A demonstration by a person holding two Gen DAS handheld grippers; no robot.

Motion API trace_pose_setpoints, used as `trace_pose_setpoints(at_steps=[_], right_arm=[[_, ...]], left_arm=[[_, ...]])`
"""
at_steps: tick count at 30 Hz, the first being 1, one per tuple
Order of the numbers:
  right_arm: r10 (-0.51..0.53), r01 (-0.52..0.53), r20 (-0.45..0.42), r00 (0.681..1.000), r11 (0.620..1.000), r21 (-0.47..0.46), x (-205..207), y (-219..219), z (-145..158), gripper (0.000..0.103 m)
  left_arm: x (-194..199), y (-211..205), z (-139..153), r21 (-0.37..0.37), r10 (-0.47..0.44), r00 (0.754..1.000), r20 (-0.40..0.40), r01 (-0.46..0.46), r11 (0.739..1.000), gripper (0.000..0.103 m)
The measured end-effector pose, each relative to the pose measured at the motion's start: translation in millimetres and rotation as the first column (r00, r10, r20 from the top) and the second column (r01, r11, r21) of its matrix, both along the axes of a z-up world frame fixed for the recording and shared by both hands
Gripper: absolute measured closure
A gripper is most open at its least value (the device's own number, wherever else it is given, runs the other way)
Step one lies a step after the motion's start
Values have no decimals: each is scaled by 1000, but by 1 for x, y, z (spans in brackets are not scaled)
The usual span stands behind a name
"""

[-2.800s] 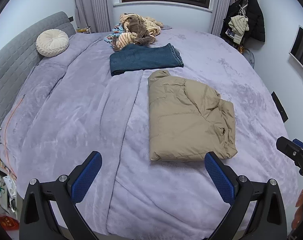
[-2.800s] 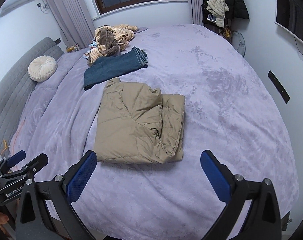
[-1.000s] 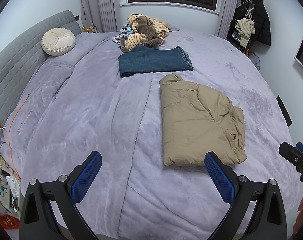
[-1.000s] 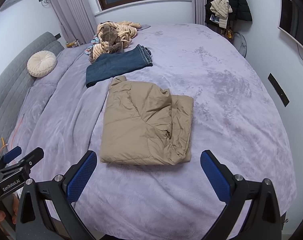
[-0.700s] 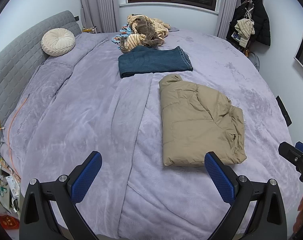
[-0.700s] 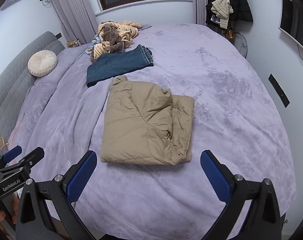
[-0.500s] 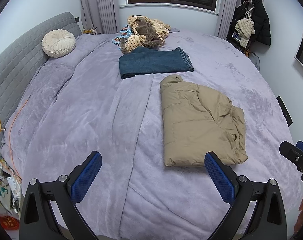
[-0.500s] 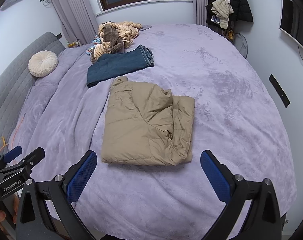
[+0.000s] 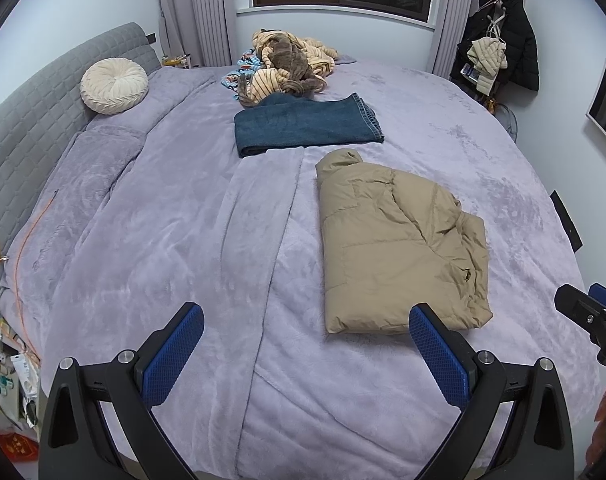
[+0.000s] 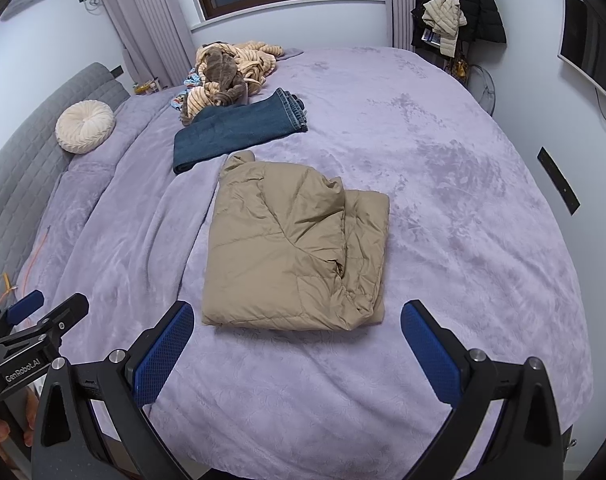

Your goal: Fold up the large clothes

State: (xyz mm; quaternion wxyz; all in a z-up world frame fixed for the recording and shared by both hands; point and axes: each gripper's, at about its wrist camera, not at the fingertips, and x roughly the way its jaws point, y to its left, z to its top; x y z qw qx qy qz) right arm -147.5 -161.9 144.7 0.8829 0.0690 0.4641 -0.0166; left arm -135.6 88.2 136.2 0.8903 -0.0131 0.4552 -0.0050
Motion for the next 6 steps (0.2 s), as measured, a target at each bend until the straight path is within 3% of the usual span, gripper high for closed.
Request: trace_pose_setpoints(at_steps=[6], right_arm=[[-1, 1, 0, 1000, 1000, -2, 1, 0, 0, 0]], left_arm=[[0, 0, -1, -4, -3, 1000, -1, 3, 1000, 0]])
